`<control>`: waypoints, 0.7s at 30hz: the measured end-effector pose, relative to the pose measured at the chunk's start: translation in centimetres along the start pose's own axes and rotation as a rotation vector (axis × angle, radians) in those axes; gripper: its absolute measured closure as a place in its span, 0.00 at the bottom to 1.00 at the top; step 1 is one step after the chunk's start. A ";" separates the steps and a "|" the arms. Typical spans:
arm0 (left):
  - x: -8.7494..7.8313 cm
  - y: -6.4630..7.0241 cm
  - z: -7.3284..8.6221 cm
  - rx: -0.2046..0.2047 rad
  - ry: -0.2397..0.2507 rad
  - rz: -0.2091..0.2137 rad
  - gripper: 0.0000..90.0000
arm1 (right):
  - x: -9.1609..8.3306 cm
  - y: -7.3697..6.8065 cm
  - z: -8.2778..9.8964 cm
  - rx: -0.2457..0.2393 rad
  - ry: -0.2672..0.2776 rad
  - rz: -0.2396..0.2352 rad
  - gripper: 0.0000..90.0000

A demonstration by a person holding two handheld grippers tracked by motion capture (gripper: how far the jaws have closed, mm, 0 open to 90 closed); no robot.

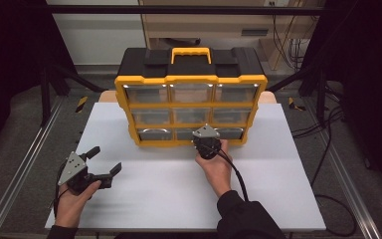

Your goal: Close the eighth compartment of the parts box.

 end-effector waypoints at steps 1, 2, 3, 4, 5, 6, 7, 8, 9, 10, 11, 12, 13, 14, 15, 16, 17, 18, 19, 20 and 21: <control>0.0 0.0 0.0 0.000 0.000 0.000 0.03 | -0.1 -0.1 0.0 0.001 0.001 -0.003 1.00; 0.0 0.0 0.0 0.001 0.000 0.000 0.03 | -0.1 -0.1 -0.1 -0.002 0.002 -0.006 1.00; 0.0 0.0 0.0 0.001 0.000 0.000 0.03 | -0.2 -0.2 -0.1 -0.006 0.001 -0.007 1.00; 0.0 0.0 0.0 0.001 0.000 0.000 0.03 | -0.2 -0.3 -0.1 -0.005 0.001 -0.009 1.00; 0.0 0.0 0.0 0.002 0.000 0.000 0.03 | -0.3 -0.3 -0.1 -0.006 0.002 -0.011 1.00; 0.0 0.0 0.0 0.001 0.000 0.000 0.03 | -0.3 -0.4 -0.1 -0.006 0.002 -0.013 1.00; 0.0 0.0 0.0 0.001 0.000 -0.001 0.03 | -0.4 -0.4 -0.1 -0.010 0.002 -0.014 1.00; 0.0 0.0 0.0 0.001 0.000 -0.001 0.03 | -0.5 -0.4 -0.1 -0.010 0.004 -0.014 1.00; 0.0 0.0 0.0 0.001 0.000 -0.001 0.03 | -0.5 -0.4 -0.2 -0.009 0.004 -0.015 1.00; 0.0 0.0 0.0 0.001 0.000 -0.001 0.03 | -0.6 -0.5 -0.2 -0.011 0.004 -0.016 1.00; 0.0 0.0 0.0 0.002 0.000 -0.001 0.03 | -0.7 -0.5 -0.2 -0.012 0.005 -0.017 1.00; 0.0 0.0 0.0 0.002 0.000 -0.001 0.03 | -0.8 -0.5 -0.2 -0.013 0.006 -0.018 1.00; 0.0 0.0 0.0 0.002 0.000 -0.001 0.03 | -0.8 -0.6 -0.2 -0.015 0.005 -0.019 1.00; 0.0 0.0 0.0 0.002 0.000 -0.001 0.03 | -0.9 -0.6 -0.2 -0.017 0.006 -0.020 1.00; 0.0 0.0 0.0 0.002 0.000 -0.001 0.03 | -1.0 -0.7 -0.2 -0.021 0.008 -0.022 1.00; 0.0 0.0 0.0 0.002 0.001 -0.001 0.03 | -1.1 -0.7 -0.2 -0.021 0.008 -0.024 1.00; 0.0 0.0 0.0 0.002 0.001 -0.001 0.03 | -1.1 -0.8 -0.2 -0.026 0.008 -0.025 1.00; 0.0 0.0 0.0 0.003 0.001 -0.001 0.03 | -1.2 -0.8 -0.1 -0.026 0.008 -0.027 1.00; 0.0 0.0 0.0 0.003 0.000 -0.001 0.03 | -1.3 -0.9 -0.1 -0.023 0.008 -0.028 1.00; 0.0 0.0 0.0 0.003 0.000 -0.001 0.03 | -1.3 -0.9 -0.1 -0.021 0.006 -0.028 1.00; 0.0 0.0 0.0 0.003 0.000 0.000 0.03 | -1.4 -0.9 -0.1 -0.023 0.007 -0.028 1.00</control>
Point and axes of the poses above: each handheld gripper's, and its own axes: x roughly forward along the jaws, z roughly out of its underside, y roughly to its right, the point moved 6 cm from there along x, roughly forward along the jaws, and after that the axes turned 4 degrees about z, right-handed, at the moved point
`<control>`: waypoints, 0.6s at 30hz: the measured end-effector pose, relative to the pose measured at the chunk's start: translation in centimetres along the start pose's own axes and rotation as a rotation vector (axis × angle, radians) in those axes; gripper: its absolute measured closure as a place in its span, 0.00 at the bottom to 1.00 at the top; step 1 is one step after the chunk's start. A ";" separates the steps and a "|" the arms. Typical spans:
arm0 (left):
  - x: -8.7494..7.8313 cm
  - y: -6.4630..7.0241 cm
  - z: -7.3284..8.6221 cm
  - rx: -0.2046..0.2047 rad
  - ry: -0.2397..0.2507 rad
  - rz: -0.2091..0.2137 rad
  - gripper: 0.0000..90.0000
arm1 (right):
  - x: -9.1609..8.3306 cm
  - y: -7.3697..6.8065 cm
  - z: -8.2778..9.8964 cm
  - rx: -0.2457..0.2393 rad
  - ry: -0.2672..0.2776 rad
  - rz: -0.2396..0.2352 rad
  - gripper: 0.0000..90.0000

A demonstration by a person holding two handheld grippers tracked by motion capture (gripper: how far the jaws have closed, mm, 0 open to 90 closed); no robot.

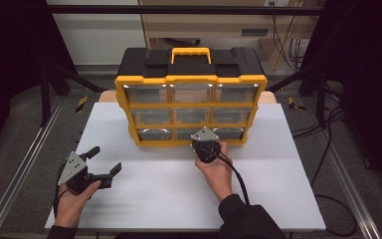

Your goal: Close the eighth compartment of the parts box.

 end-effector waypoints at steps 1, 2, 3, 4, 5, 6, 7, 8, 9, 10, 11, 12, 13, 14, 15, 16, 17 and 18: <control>0.0 0.0 0.0 0.000 0.000 0.000 0.03 | -0.1 0.0 0.0 -0.003 0.002 -0.002 1.00; 0.0 0.0 0.0 0.000 0.000 -0.001 0.03 | -0.1 0.0 0.0 -0.005 0.002 -0.003 1.00; 0.0 0.0 0.0 0.000 0.000 0.000 0.03 | -0.2 -0.1 0.0 -0.004 0.004 -0.004 1.00; 0.0 0.0 0.0 0.000 0.000 -0.001 0.03 | -0.2 -0.1 0.0 -0.006 0.005 -0.006 1.00; 0.0 0.0 0.0 0.000 0.000 -0.001 0.03 | -0.3 -0.1 0.0 -0.004 0.005 -0.007 1.00; 0.0 0.0 0.0 0.000 0.000 0.000 0.03 | -0.4 -0.2 0.0 -0.005 0.004 -0.008 1.00; 0.0 0.0 0.0 0.000 0.000 0.000 0.03 | -0.5 -0.2 0.0 -0.006 0.003 -0.008 1.00; 0.0 0.0 0.0 0.000 0.000 0.000 0.03 | -0.5 -0.2 0.0 -0.007 0.005 -0.010 1.00; 0.0 0.0 0.0 -0.001 0.000 0.000 0.03 | -0.6 -0.2 0.0 -0.008 0.007 -0.011 1.00; 0.0 0.0 0.0 0.000 -0.001 0.000 0.03 | -0.7 -0.2 0.1 -0.008 0.006 -0.012 1.00; 0.0 0.0 0.0 -0.001 0.000 0.000 0.03 | -0.8 -0.2 0.1 -0.009 0.008 -0.011 1.00; 0.0 0.0 0.0 -0.001 0.000 0.000 0.03 | -0.9 -0.2 0.1 -0.010 0.008 -0.011 1.00; 0.0 0.0 0.0 -0.001 0.000 0.000 0.03 | -1.0 -0.1 0.1 -0.009 0.008 -0.013 1.00; 0.0 0.0 0.0 -0.001 0.000 0.000 0.03 | -1.1 -0.1 0.0 -0.009 0.010 -0.012 1.00; 0.0 0.0 0.0 -0.001 0.000 0.000 0.03 | -1.2 -0.1 0.0 -0.011 0.011 -0.014 1.00; 0.0 0.0 0.0 0.000 0.000 0.000 0.03 | -1.3 -0.1 0.0 -0.013 0.011 -0.014 1.00; 0.0 0.0 0.0 -0.001 -0.001 0.000 0.03 | -1.3 -0.1 0.0 -0.012 0.013 -0.015 1.00; 0.0 0.0 0.0 -0.001 -0.001 0.000 0.03 | -1.4 -0.2 0.0 -0.014 0.013 -0.017 1.00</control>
Point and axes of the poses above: each handheld gripper's, and its own axes: x roughly forward along the jaws, z roughly out of its underside, y roughly to its right, the point moved 6 cm from there along x, roughly forward along the jaws, and after that the axes turned 4 degrees about z, right-handed, at the moved point
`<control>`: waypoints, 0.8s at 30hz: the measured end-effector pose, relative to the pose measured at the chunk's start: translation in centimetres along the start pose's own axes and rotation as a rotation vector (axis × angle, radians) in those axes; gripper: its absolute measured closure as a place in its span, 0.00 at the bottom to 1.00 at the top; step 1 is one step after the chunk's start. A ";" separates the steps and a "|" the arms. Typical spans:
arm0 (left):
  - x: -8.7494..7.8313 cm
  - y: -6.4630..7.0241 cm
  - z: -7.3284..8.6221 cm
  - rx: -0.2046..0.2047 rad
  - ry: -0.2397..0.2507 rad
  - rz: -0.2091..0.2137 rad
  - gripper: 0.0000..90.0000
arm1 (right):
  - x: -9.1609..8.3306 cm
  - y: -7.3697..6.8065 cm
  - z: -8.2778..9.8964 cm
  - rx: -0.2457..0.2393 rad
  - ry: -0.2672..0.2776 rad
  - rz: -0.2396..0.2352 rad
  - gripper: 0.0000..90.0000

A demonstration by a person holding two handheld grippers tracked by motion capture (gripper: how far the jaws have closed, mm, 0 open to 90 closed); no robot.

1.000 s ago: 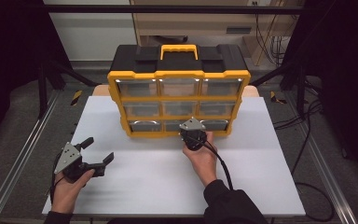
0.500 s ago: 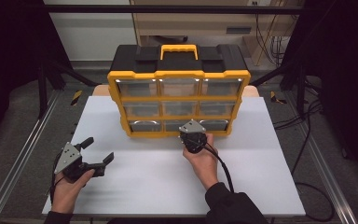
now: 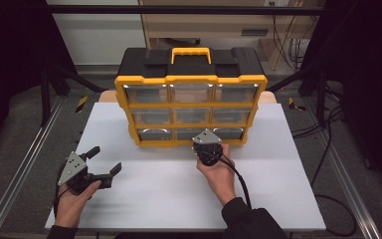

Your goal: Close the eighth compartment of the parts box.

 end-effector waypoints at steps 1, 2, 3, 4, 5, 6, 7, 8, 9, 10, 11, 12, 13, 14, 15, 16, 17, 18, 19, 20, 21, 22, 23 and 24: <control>0.0 0.0 0.0 0.000 0.000 0.000 0.03 | -0.1 0.0 0.0 -0.002 0.000 -0.001 1.00; 0.0 0.0 0.0 0.000 0.000 0.000 0.03 | -0.2 0.0 0.0 -0.001 0.001 -0.003 1.00; 0.0 0.0 0.0 0.000 0.000 0.000 0.03 | -0.2 0.0 0.0 0.000 0.002 -0.002 1.00; 0.0 0.0 0.0 0.000 0.000 0.000 0.03 | -0.3 0.0 0.0 0.001 0.002 -0.003 1.00; 0.0 0.0 0.0 0.000 -0.001 0.001 0.03 | -0.4 0.0 0.0 0.001 0.003 -0.003 1.00; 0.0 0.0 0.0 -0.001 -0.001 0.001 0.03 | -0.4 0.0 0.1 -0.001 0.003 -0.004 1.00; 0.0 0.0 0.0 -0.001 -0.001 0.001 0.03 | -0.5 0.0 0.1 0.002 0.004 -0.005 1.00; 0.0 0.0 0.0 -0.001 -0.001 0.000 0.03 | -0.6 0.0 0.1 0.003 0.005 -0.005 1.00; 0.0 0.0 0.0 -0.001 -0.001 0.000 0.03 | -0.6 0.0 0.0 0.003 0.006 -0.006 1.00; 0.0 0.0 0.0 -0.001 -0.001 0.000 0.03 | -0.7 0.0 0.0 0.003 0.009 -0.008 1.00; 0.0 0.0 0.0 -0.001 -0.001 0.000 0.03 | -0.8 0.0 0.0 0.004 0.010 -0.009 1.00; 0.0 0.0 0.0 -0.002 -0.001 0.000 0.03 | -0.9 0.0 0.0 0.004 0.009 -0.010 1.00; 0.0 0.0 0.0 -0.001 -0.002 0.000 0.03 | -1.0 0.0 0.0 0.003 0.012 -0.011 1.00; 0.0 0.0 0.0 -0.001 -0.002 0.001 0.03 | -1.1 0.0 -0.1 0.002 0.014 -0.012 1.00; 0.0 0.0 0.0 -0.001 -0.002 0.001 0.03 | -1.2 0.1 -0.1 0.003 0.015 -0.012 1.00; 0.0 0.0 0.0 -0.001 -0.002 0.001 0.03 | -1.3 0.1 -0.1 0.003 0.018 -0.013 1.00; 0.0 0.0 0.0 -0.001 -0.002 0.001 0.03 | -1.4 0.1 -0.1 0.001 0.020 -0.012 1.00; 0.0 0.0 0.0 -0.001 -0.002 0.001 0.03 | -1.5 0.2 -0.2 0.003 0.021 -0.012 1.00; 0.0 0.0 0.0 -0.001 -0.002 0.001 0.03 | -1.7 0.2 -0.2 0.006 0.022 -0.012 1.00; 0.0 0.0 0.0 -0.001 -0.002 0.000 0.03 | -1.7 0.3 -0.2 0.006 0.025 -0.012 1.00; 0.0 0.0 0.0 -0.001 -0.002 0.001 0.03 | -1.8 0.3 -0.2 0.008 0.026 -0.012 1.00; 0.0 0.0 0.0 -0.001 -0.002 0.001 0.03 | -1.9 0.4 -0.2 0.006 0.027 -0.011 1.00; 0.0 0.0 0.0 0.000 -0.002 0.001 0.03 | -2.1 0.5 -0.2 0.010 0.029 -0.011 1.00; 0.0 0.0 0.0 0.000 -0.002 0.000 0.03 | -2.2 0.5 -0.2 0.008 0.031 -0.010 1.00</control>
Point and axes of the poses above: each handheld gripper's, and its own axes: x roughly forward along the jaws, z roughly out of its underside, y roughly to its right, the point moved 6 cm from there along x, roughly forward along the jaws, and after that the axes turned 4 degrees about z, right-handed, at the moved point
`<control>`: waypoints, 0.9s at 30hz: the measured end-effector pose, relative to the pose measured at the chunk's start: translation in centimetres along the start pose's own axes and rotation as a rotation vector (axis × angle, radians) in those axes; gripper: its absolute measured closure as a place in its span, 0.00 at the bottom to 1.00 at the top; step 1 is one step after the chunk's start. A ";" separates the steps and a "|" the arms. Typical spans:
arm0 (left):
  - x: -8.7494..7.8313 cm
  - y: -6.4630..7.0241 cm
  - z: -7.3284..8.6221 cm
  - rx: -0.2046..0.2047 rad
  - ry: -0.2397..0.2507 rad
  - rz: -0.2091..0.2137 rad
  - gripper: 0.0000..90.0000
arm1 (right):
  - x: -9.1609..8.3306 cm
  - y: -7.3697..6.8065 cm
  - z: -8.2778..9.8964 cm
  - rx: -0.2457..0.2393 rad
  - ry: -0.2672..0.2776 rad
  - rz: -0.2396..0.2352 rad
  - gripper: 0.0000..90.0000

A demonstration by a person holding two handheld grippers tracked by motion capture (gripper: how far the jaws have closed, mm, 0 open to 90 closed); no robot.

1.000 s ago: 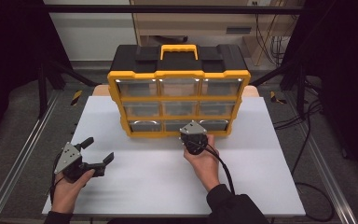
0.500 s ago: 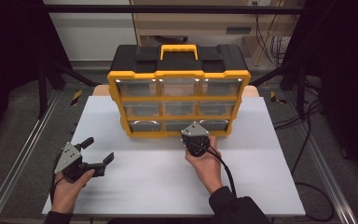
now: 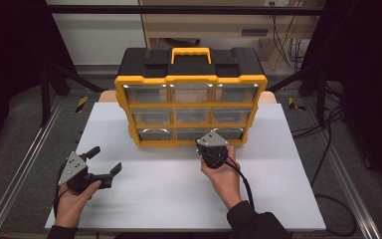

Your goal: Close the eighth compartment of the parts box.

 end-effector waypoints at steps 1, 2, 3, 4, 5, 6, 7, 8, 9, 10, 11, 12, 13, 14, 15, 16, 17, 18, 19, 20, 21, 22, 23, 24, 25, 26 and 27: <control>0.0 0.0 0.0 0.000 -0.001 0.000 0.03 | -0.1 0.1 0.0 0.002 0.001 -0.001 1.00; 0.0 0.0 0.0 0.000 0.000 0.000 0.03 | -0.2 0.1 0.0 0.005 0.003 0.000 1.00; 0.0 0.0 0.0 0.001 -0.001 0.000 0.03 | -0.3 0.2 -0.1 0.006 0.005 0.001 1.00; 0.0 0.0 0.0 0.002 -0.002 0.000 0.03 | -0.4 0.3 -0.1 0.006 0.007 0.002 1.00; 0.0 0.0 0.0 0.001 -0.001 0.000 0.03 | -0.6 0.4 -0.1 0.010 0.009 0.002 1.00; 0.0 0.0 0.0 0.001 0.000 0.000 0.03 | -0.7 0.5 -0.2 0.014 0.013 0.002 1.00; 0.0 0.0 0.0 0.001 0.000 0.000 0.03 | -0.9 0.6 -0.2 0.017 0.018 0.000 1.00; 0.0 0.0 0.0 0.001 -0.001 0.000 0.03 | -1.1 0.7 -0.2 0.019 0.022 -0.002 1.00; 0.0 0.0 0.0 0.002 -0.001 0.000 0.03 | -1.3 0.8 -0.3 0.023 0.028 -0.004 1.00; 0.0 0.0 0.0 0.002 -0.001 0.000 0.03 | -1.5 0.9 -0.3 0.025 0.032 -0.005 1.00; 0.0 0.0 0.0 0.001 0.001 -0.001 0.03 | -1.8 1.0 -0.3 0.031 0.037 -0.004 1.00; 0.0 0.0 0.0 -0.001 0.000 0.000 0.03 | -2.0 1.2 -0.3 0.033 0.041 -0.003 1.00; 0.0 0.0 0.0 0.002 -0.004 0.000 0.03 | -2.2 1.4 -0.3 0.037 0.044 -0.002 1.00; 0.0 0.0 0.0 0.002 -0.005 0.000 0.03 | -2.5 1.6 -0.3 0.041 0.048 0.002 1.00; 0.0 0.0 0.0 0.000 -0.001 -0.001 0.03 | -2.6 1.8 -0.3 0.041 0.051 0.005 1.00; 0.0 0.0 0.0 0.000 0.001 -0.001 0.03 | -2.8 2.0 -0.3 0.048 0.052 0.006 1.00; 0.0 0.0 0.0 0.001 0.000 -0.001 0.03 | -3.0 2.1 -0.3 0.051 0.056 0.007 1.00; 0.0 0.0 0.0 0.002 -0.003 0.000 0.03 | -3.2 2.3 -0.3 0.056 0.063 0.007 1.00; 0.0 0.0 0.0 0.001 -0.002 0.000 0.03 | -3.4 2.5 -0.3 0.061 0.067 0.007 1.00; 0.0 0.0 0.0 0.000 -0.002 0.000 0.03 | -3.6 2.7 -0.3 0.065 0.071 0.008 1.00; 0.0 0.0 0.0 0.001 -0.003 0.000 0.03 | -3.8 2.8 -0.3 0.068 0.078 0.007 1.00; 0.0 0.0 0.0 0.000 -0.002 0.001 0.03 | -4.0 2.9 -0.3 0.070 0.087 0.002 0.98; 0.0 0.0 0.0 -0.001 -0.002 0.001 0.02 | -4.2 3.1 -0.3 0.070 0.094 -0.002 0.97; -0.1 0.0 0.0 -0.002 -0.001 0.001 0.02 | -4.5 3.2 -0.3 0.073 0.101 -0.007 0.95; -0.1 0.0 0.0 -0.005 -0.001 0.001 0.02 | -4.7 3.4 -0.3 0.077 0.108 -0.010 0.93; -0.1 0.0 0.0 -0.006 -0.002 0.001 0.02 | -4.9 3.5 -0.2 0.081 0.119 -0.023 0.89; 0.0 0.0 0.0 -0.007 -0.002 0.002 0.02 | -5.1 3.6 -0.2 0.087 0.130 -0.043 0.84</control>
Point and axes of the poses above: each handheld gripper's, and its own axes: x roughly forward along the jaws, z roughly out of its underside, y roughly to its right, the point moved 6 cm from there along x, roughly forward along the jaws, and after that the axes turned 4 degrees about z, right-handed, at the moved point
